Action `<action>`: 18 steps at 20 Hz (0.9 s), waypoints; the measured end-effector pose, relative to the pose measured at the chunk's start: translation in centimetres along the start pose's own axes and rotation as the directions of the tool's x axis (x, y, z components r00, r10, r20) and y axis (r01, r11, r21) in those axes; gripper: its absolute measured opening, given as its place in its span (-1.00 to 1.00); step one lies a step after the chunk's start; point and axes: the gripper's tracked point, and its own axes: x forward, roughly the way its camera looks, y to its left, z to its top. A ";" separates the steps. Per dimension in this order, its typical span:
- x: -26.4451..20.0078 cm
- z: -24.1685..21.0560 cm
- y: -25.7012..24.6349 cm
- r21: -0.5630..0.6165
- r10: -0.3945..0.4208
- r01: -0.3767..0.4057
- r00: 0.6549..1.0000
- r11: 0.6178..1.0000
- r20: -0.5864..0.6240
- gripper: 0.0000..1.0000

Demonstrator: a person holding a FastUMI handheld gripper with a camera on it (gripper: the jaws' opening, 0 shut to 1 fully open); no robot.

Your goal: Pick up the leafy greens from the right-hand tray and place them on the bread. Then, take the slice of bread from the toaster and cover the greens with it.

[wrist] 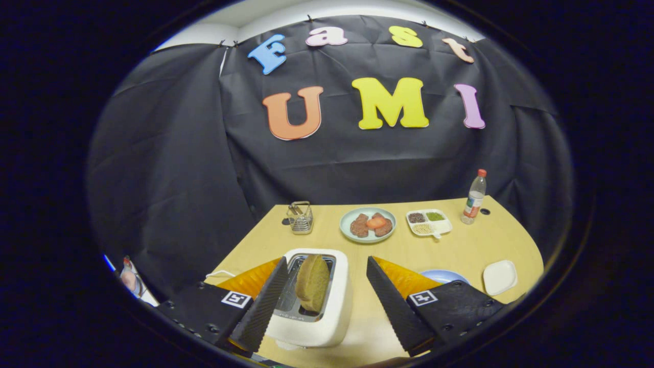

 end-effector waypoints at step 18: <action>2.9 -2.0 0.8 -0.075 -0.099 0.092 0.990 0.993 -0.105 -0.84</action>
